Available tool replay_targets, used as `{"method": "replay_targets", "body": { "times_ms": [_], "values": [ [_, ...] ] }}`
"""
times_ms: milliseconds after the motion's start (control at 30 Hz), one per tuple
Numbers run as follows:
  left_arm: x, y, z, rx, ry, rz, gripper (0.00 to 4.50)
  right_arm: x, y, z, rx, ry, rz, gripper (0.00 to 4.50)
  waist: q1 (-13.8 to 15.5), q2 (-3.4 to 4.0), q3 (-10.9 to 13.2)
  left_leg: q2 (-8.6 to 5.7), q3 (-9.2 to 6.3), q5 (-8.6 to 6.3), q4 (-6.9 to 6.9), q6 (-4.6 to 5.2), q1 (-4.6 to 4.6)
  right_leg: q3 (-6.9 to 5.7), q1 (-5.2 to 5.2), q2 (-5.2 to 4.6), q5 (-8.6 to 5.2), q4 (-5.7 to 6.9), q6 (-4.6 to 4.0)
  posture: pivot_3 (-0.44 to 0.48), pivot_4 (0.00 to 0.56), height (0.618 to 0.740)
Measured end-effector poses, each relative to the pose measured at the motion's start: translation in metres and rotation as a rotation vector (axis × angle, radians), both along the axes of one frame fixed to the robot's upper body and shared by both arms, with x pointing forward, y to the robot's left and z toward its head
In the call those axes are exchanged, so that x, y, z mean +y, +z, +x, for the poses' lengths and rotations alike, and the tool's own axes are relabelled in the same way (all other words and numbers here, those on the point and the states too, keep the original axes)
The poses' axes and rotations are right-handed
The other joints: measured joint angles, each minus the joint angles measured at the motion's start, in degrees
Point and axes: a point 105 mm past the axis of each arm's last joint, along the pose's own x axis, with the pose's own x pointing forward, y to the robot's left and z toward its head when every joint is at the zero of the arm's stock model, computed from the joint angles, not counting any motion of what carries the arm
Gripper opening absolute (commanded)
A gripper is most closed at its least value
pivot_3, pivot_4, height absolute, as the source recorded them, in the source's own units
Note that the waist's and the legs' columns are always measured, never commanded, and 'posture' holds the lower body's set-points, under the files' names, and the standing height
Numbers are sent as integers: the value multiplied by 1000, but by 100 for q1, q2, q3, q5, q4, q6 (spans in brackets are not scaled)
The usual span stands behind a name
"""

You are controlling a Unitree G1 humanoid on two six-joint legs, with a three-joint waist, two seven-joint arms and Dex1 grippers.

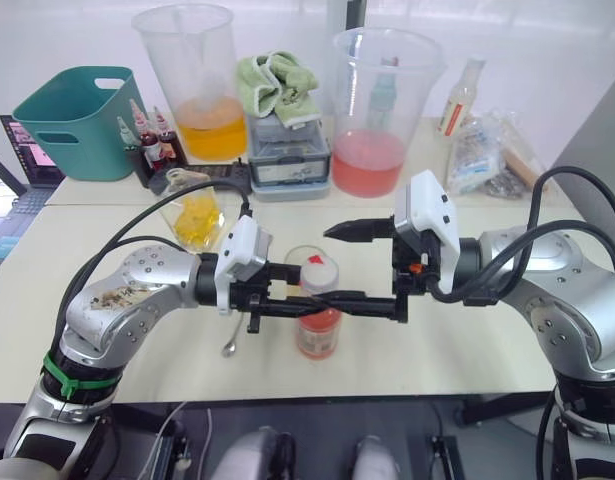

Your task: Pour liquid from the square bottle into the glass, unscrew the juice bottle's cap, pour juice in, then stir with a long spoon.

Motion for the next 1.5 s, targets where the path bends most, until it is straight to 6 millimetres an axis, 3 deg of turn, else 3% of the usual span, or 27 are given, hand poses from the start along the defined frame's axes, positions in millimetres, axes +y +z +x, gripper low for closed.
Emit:
{"method": "replay_targets", "body": {
  "times_ms": [33,133,167,233,400,500,767,900,1033,1367,1500],
  "values": [
    [0,0,0,0,-3,0,1409,1,0,0,0,-12,2,4456,2,0,0,0,0,0,0,0,0,0,0,0,0,0,0,0,150,739],
    [-1,0,2,5,-8,-4,1409,2,-1,2,7,-35,20,3646,8,0,0,-2,1,-1,0,3,0,1,0,0,0,-1,0,0,150,739],
    [-1,0,2,5,-8,-6,1409,3,-1,1,8,-34,21,3151,8,0,0,-2,1,-1,0,3,0,0,1,0,0,0,0,0,150,739],
    [-1,0,2,4,-7,-7,1409,4,-2,0,7,-29,22,2763,8,0,0,-1,1,-1,0,3,0,0,1,0,0,0,0,0,150,739],
    [0,-1,5,-1,4,-6,1409,12,-2,-3,20,36,24,885,-5,-3,-3,0,1,-2,2,5,1,0,3,3,0,0,1,0,150,739],
    [1,-1,5,-4,10,-5,1409,15,-3,-6,25,85,17,25,-3,-8,-6,0,-1,-2,3,5,1,1,4,3,0,0,1,0,150,739],
    [3,-1,4,-12,25,-4,1409,20,0,1,-10,333,-64,25,-56,-9,-8,0,-2,-1,5,5,2,2,2,6,-1,2,1,0,150,739],
    [2,-1,-1,-27,22,-2,1409,18,16,10,78,395,-27,25,-57,-9,-7,0,-3,0,5,4,1,1,0,4,1,8,-1,0,150,739],
    [2,-1,-3,-27,22,-2,1409,14,35,5,121,417,16,1124,-54,-9,-8,0,-5,-2,3,5,1,-1,2,2,1,4,-2,0,150,739],
    [2,-1,-3,-15,24,-7,1409,-3,28,13,110,88,97,4470,-48,-9,-8,0,-1,-2,-1,3,-1,0,0,-1,1,3,-1,0,150,739],
    [0,-1,-2,-5,15,-9,1409,-6,5,6,123,-45,71,4470,-12,-9,-8,0,-1,-3,-2,4,-1,1,0,-1,0,0,-1,0,150,739]
  ]
}}
